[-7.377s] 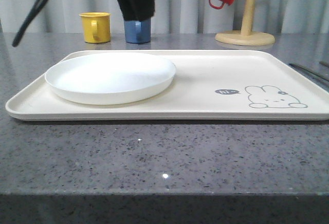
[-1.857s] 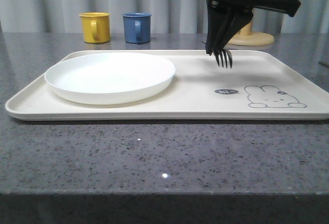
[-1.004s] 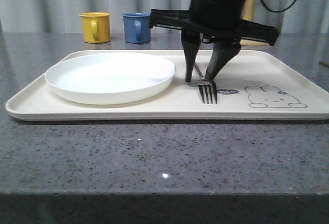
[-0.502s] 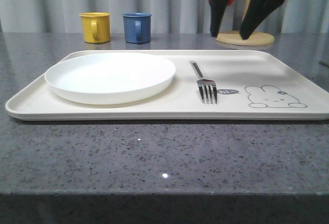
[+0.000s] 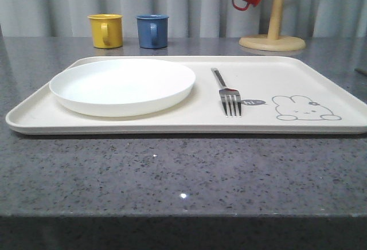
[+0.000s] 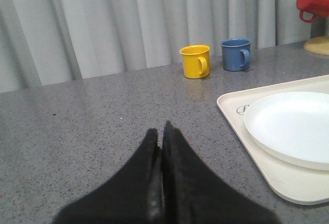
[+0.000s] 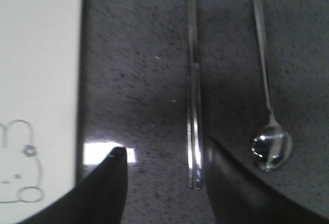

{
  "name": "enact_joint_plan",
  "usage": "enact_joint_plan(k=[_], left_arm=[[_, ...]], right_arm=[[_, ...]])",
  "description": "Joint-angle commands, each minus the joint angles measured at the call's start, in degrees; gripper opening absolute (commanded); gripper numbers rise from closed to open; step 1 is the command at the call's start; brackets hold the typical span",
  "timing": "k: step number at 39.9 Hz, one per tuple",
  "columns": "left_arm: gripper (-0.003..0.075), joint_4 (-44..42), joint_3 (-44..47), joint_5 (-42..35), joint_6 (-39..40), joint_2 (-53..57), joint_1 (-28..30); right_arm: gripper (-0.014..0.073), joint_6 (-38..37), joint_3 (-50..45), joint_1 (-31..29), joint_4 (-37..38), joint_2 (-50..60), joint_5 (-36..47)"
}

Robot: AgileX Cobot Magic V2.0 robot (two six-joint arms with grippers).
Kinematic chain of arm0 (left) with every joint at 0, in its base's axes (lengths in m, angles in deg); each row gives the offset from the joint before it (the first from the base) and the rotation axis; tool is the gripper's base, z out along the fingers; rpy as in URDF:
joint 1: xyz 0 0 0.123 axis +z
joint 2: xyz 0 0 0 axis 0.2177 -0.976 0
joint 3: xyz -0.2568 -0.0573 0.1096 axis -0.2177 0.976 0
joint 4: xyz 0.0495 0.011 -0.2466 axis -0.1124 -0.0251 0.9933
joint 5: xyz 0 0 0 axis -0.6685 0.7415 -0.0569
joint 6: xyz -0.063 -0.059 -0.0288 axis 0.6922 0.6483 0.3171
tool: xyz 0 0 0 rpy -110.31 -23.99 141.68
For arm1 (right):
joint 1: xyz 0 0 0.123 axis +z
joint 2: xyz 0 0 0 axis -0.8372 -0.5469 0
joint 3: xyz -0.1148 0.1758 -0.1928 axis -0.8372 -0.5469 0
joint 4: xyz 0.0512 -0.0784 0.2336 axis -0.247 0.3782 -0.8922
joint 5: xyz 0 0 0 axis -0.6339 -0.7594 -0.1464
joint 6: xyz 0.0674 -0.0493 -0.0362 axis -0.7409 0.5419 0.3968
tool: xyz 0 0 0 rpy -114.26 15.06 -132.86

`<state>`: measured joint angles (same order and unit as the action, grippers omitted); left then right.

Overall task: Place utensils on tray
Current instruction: 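Move the right gripper back toward the chopsticks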

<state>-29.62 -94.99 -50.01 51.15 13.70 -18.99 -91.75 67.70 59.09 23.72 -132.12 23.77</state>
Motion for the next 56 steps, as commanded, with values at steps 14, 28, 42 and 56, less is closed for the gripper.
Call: enact_joint_plan(k=[14,28,42,56], left_arm=[[-0.0018,0.64,-1.4,-4.84,0.49,-0.76,0.11],[-0.0018,0.64,-1.4,-4.84,0.49,-0.76,0.11],[-0.0018,0.64,-1.4,-4.84,0.49,-0.76,0.11],[-0.0018,0.64,-1.4,-4.84,0.49,-0.76,0.11]], right_arm=[[0.0382,12.69,-6.77,-9.9,-10.13,-4.11,9.39],[0.0342,12.69,-6.77,-9.82,-10.13,-9.54,10.19],[0.0076,11.61,-6.7,-9.82,-10.13,-7.87,10.12],[0.0076,4.57,-5.6,-6.84,-10.13,3.07,5.71]])
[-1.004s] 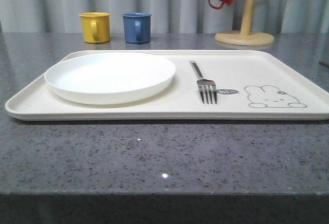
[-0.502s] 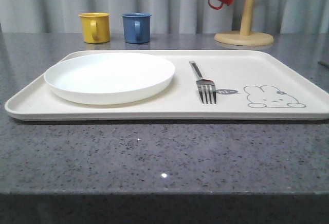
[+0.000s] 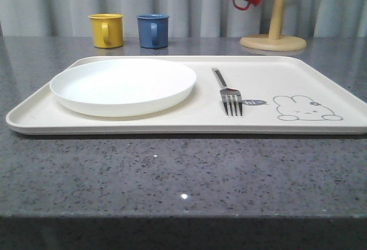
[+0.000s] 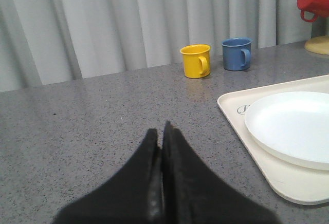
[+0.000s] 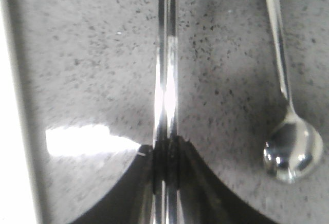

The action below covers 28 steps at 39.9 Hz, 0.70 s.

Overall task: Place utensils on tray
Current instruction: 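Move the right gripper back toward the chopsticks, then grasp the steel chopsticks with the right gripper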

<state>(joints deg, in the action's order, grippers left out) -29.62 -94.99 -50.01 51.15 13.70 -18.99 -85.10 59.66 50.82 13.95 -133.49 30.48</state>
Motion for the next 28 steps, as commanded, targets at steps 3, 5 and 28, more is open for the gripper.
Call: enact_joint_plan(k=[3,5,28], left_arm=[[-0.0018,0.64,-1.4,-4.84,0.49,-0.76,0.11],[-0.0018,0.64,-1.4,-4.84,0.49,-0.76,0.11],[-0.0018,0.64,-1.4,-4.84,0.49,-0.76,0.11]], right_arm=[[0.0076,-3.84,4.0,3.68,-0.36,5.41,-3.22],[0.0076,-4.89,5.05,5.76,-0.36,5.64,-4.54],[0.0076,-21.94,12.95,27.48,1.39,-7.12,-2.59]])
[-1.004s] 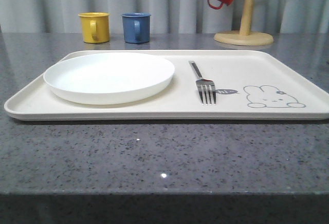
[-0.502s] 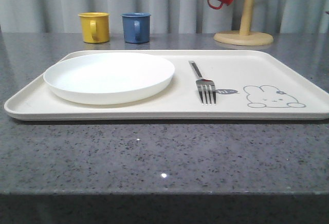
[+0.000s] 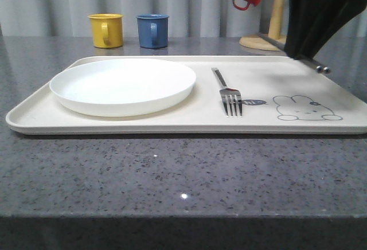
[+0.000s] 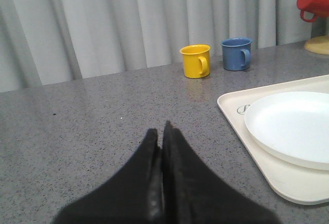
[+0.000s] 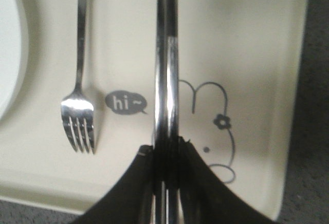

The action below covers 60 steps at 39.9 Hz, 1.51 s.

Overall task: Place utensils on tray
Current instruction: 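Grasp the steel chopsticks with the right gripper, then lay the chopsticks on the tray beside the fork and release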

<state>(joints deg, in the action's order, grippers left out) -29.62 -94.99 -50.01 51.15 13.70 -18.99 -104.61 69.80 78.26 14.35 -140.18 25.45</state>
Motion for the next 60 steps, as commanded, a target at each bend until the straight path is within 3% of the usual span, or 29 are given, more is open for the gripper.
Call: enact_joint_plan(k=[1,26,37,43,48,55,60], left_arm=[[-0.0018,0.64,-1.4,-4.84,0.49,-0.76,0.11],[-0.0018,0.64,-1.4,-4.84,0.49,-0.76,0.11],[-0.0018,0.64,-1.4,-4.84,0.49,-0.76,0.11],[-0.0018,0.64,-1.4,-4.84,0.49,-0.76,0.11],[-0.0018,0.64,-1.4,-4.84,0.49,-0.76,0.11],[-0.0018,0.64,-1.4,-4.84,0.49,-0.76,0.11],[-0.0018,0.64,-1.4,-4.84,0.49,-0.76,0.11]], right_arm=[[0.0076,-2.79,3.06,0.04,1.05,-1.28,2.94],[0.0082,-3.66,3.29,0.04,0.57,-6.45,4.22],[0.028,-3.66,3.29,0.04,-0.6,-7.27,3.25],[0.0292,-3.66,5.75,-0.06,1.22,-6.13,0.69],[0.0292,-3.39,9.99,-0.8,7.26,-3.88,-3.71],[0.0333,5.11,15.0,-8.09,11.53,-2.4,-13.81],[0.0343,9.43,15.06,-16.22,11.54,-1.78,-13.94]])
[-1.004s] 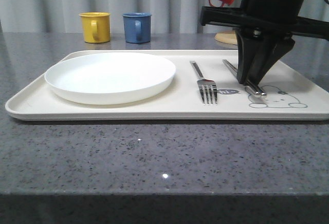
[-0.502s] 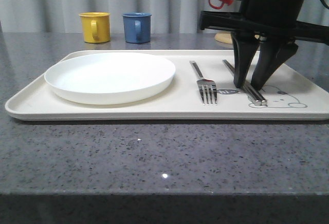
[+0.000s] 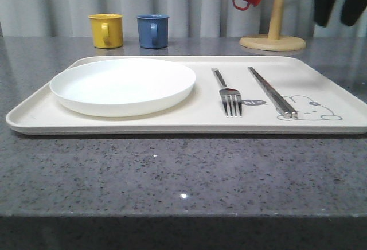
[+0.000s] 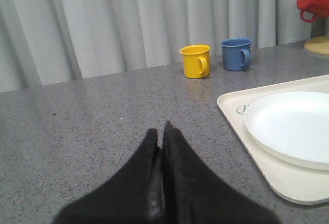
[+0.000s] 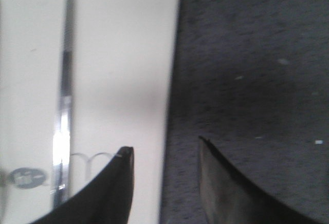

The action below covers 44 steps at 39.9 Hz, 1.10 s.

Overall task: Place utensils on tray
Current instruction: 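Lay the chopsticks on the tray beside the fork and release, then move the right gripper back toward the spoon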

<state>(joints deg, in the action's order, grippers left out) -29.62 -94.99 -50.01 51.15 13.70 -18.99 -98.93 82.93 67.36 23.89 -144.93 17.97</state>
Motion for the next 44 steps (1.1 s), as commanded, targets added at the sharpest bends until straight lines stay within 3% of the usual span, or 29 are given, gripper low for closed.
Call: enact_joint_plan(k=[1,11,17,40,44], left_arm=[[-0.0018,0.64,-1.4,-4.84,0.49,-0.76,0.11],[-0.0018,0.64,-1.4,-4.84,0.49,-0.76,0.11],[-0.0018,0.64,-1.4,-4.84,0.49,-0.76,0.11],[-0.0018,0.64,-1.4,-4.84,0.49,-0.76,0.11],[-0.0018,0.64,-1.4,-4.84,0.49,-0.76,0.11]], right_arm=[[0.0343,4.32,1.93,-6.75,2.0,2.97,-6.46],[0.0342,15.78,1.87,-20.49,0.96,2.81,-4.64],[0.0342,20.24,1.87,-25.5,-6.17,0.56,-1.96],[0.0338,21.6,1.87,-25.41,-7.79,-10.52,-1.27],[0.0281,21.6,1.87,-25.35,-7.79,-11.17,-1.27]])
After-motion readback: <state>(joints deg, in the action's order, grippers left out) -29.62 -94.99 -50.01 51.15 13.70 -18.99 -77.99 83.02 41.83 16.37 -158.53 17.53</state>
